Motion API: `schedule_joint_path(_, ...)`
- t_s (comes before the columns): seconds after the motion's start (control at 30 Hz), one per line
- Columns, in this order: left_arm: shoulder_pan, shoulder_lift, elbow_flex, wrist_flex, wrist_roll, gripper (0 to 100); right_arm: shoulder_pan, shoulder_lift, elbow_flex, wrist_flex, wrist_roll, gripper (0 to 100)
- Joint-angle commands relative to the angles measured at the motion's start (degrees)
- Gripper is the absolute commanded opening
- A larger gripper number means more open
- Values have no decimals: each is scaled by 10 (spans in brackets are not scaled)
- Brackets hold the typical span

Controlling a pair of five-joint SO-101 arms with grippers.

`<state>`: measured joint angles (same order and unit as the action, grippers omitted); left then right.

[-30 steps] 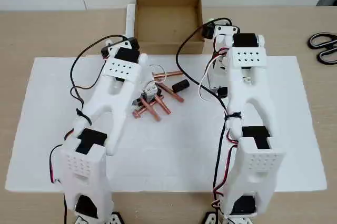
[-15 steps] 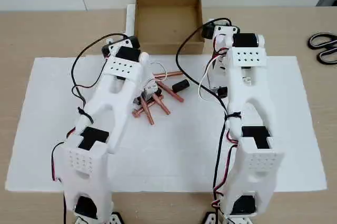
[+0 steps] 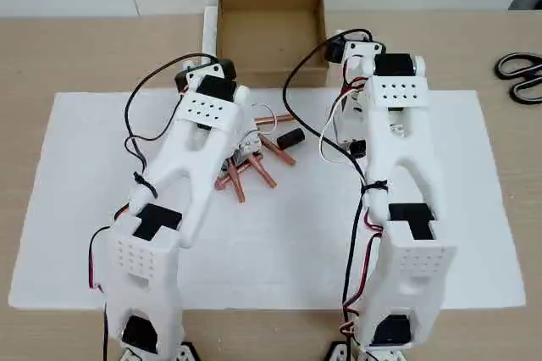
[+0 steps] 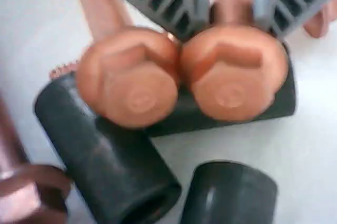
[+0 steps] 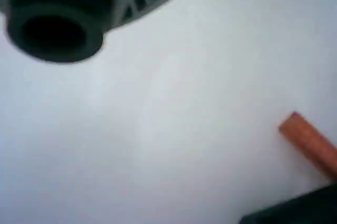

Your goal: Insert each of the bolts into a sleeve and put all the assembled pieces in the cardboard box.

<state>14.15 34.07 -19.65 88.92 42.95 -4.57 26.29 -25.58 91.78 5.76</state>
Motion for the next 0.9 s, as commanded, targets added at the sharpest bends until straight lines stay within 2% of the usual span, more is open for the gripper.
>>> schedule_joint_path(0.0, 4, 19, -1, 5, -5, 10, 2, -7, -6, -9, 6, 5)
schedule_joint_path(0.3, 0, 14, -25, 22, -55, 6, 1, -7, -6, -9, 6, 5)
schedule_joint_path(0.5, 0, 14, -97, 86, -95, 6, 1, -7, -6, -9, 6, 5)
schedule_joint_path(0.63, 1, 14, -147, 114, -108, 6, 0, -7, -6, -9, 5, 5)
schedule_joint_path(0.87, -2, 13, -152, 115, -109, 6, -7, -7, -6, -9, 4, 5)
